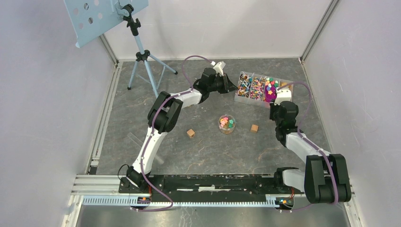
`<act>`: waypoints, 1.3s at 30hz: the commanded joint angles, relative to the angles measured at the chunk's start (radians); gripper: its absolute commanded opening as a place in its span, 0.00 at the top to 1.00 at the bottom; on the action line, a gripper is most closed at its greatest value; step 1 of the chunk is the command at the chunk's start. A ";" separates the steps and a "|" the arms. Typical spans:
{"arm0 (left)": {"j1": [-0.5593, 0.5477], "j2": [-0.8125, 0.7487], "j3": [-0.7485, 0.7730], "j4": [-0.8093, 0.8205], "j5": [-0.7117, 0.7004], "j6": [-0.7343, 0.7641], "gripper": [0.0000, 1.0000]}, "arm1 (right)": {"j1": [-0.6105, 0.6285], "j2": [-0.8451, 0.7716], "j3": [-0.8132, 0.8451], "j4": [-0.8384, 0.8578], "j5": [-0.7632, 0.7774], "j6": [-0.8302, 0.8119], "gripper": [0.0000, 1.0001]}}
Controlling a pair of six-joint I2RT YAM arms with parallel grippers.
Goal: Pack the candies
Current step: Scoop the fake candies from the storage box.
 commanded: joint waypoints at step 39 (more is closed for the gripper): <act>-0.021 -0.488 -0.282 -0.071 -0.022 0.196 0.00 | -0.004 -0.388 0.108 -0.233 -0.251 -0.042 1.00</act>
